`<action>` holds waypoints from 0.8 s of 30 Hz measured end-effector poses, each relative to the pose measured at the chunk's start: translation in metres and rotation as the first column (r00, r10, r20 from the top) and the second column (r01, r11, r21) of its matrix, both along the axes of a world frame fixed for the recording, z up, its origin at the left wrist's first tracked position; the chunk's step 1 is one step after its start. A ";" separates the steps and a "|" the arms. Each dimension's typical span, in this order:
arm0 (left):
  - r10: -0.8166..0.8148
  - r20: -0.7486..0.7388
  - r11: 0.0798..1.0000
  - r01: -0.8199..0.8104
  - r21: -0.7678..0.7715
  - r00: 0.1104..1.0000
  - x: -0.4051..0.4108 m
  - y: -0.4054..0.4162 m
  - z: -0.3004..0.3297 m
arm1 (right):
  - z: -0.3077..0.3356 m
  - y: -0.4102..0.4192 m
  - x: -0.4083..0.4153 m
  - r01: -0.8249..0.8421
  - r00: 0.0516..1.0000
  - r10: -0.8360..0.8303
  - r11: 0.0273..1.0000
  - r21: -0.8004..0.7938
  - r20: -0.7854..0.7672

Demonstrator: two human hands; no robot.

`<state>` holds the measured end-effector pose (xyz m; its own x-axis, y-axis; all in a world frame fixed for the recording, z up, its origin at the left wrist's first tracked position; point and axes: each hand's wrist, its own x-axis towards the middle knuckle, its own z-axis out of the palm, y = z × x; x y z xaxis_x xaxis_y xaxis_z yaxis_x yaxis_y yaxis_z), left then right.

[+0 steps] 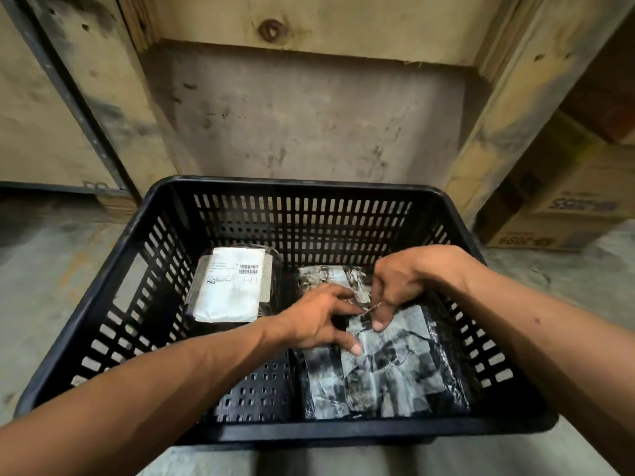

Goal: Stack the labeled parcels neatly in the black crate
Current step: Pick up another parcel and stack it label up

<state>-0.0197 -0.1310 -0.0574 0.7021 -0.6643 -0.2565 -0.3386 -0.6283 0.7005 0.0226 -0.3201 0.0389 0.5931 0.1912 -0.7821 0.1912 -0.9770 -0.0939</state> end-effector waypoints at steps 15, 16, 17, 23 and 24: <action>0.285 -0.434 0.832 -0.446 -0.332 0.855 -0.020 -0.011 0.047 | 0.036 -0.035 -0.038 0.090 0.972 -0.179 0.886 0.455 0.155; 0.296 -0.425 0.824 -0.454 -0.340 0.855 -0.020 -0.009 0.053 | 0.041 -0.038 -0.038 0.096 0.963 -0.206 0.865 0.493 0.175; 0.301 -0.404 0.817 -0.452 -0.358 0.864 -0.020 -0.006 0.058 | 0.046 -0.042 -0.037 0.113 0.951 -0.248 0.834 0.540 0.185; 0.179 -0.076 0.927 -0.194 -0.320 0.981 -0.031 0.015 0.081 | 0.073 -0.051 -0.031 0.243 0.816 -0.556 0.578 0.779 0.159; 0.130 0.037 0.952 -0.114 -0.283 0.991 -0.033 0.018 0.082 | 0.076 -0.050 -0.030 0.272 0.777 -0.614 0.525 0.806 0.137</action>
<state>-0.0531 -0.1127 0.0248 0.7900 -0.6123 -0.0321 -0.3142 -0.4491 0.8364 -0.0075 -0.3704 0.1150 0.9567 0.1970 -0.2144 -0.0643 -0.5752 -0.8155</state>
